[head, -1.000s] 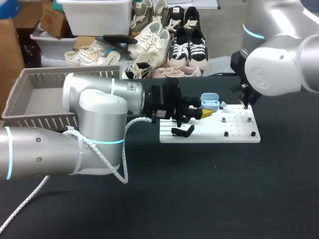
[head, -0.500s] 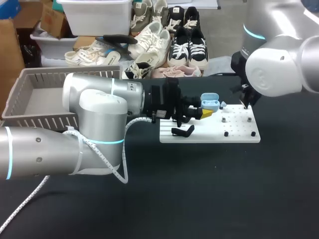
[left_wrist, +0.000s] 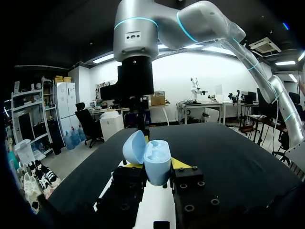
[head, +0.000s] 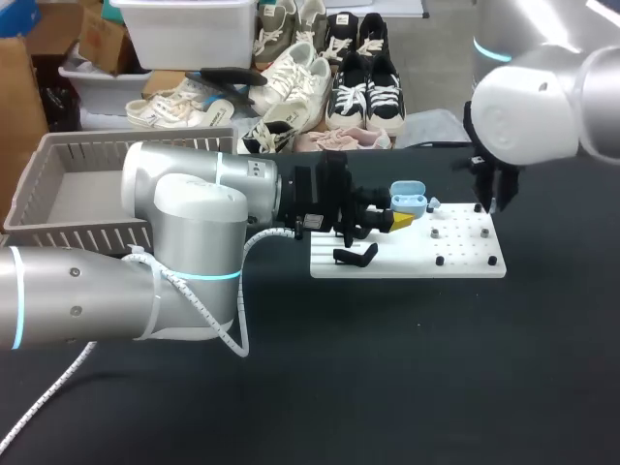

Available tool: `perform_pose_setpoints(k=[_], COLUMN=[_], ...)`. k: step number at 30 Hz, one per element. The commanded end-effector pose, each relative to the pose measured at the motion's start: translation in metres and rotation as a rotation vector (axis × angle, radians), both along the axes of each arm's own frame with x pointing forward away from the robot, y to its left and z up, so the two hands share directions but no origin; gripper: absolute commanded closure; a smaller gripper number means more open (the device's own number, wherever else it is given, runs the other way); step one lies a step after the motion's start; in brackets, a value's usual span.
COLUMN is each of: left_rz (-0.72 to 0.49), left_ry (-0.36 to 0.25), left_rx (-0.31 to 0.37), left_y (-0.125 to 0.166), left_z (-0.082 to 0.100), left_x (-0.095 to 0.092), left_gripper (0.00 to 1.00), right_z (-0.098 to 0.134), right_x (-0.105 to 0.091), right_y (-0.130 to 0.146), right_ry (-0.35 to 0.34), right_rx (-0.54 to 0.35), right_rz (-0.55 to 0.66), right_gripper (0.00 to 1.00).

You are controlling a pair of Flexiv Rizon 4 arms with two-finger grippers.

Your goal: Pick up each earbud case from the left stands, insert the matching earbuds, close the lid, and place the case in the box.

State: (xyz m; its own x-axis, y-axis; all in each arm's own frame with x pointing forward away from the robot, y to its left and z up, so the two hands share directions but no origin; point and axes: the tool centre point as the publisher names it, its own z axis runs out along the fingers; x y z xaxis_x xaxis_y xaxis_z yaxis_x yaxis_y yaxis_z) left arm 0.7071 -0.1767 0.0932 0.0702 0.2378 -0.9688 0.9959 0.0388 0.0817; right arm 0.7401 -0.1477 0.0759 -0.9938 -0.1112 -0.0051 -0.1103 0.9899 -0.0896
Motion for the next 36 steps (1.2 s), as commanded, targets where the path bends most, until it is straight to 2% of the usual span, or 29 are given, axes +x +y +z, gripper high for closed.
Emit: perform_pose_setpoints(k=[1,8,14,18,26,36], left_rz=[0.001,0.001,0.001,0.001,0.001,0.001], left_ry=[-0.002,-0.002,-0.002,-0.002,-0.002,-0.002], left_rx=[-0.004,-0.004,-0.004,-0.004,-0.004,-0.004], left_y=[0.0,0.0,0.0,0.0,0.0,0.0], left_z=[-0.001,-0.001,-0.001,-0.001,-0.001,-0.001], left_x=[0.0,0.0,0.0,0.0,0.0,0.0], left_gripper=[1.0,1.0,1.0,1.0,1.0,1.0], right_z=[0.013,0.034,0.056,0.074,0.104,0.137], right_x=[-0.009,-0.032,-0.045,-0.053,-0.064,-0.071], right_y=[0.002,0.012,0.021,0.027,0.041,0.068], right_ry=[0.064,0.092,0.047,0.017,-0.032,-0.102], right_rx=[-0.01,-0.057,-0.111,-0.114,-0.069,-0.006], right_rz=[-0.303,-0.543,-0.655,-0.714,-0.747,-0.732], right_gripper=[1.0,1.0,1.0,1.0,1.0,1.0])
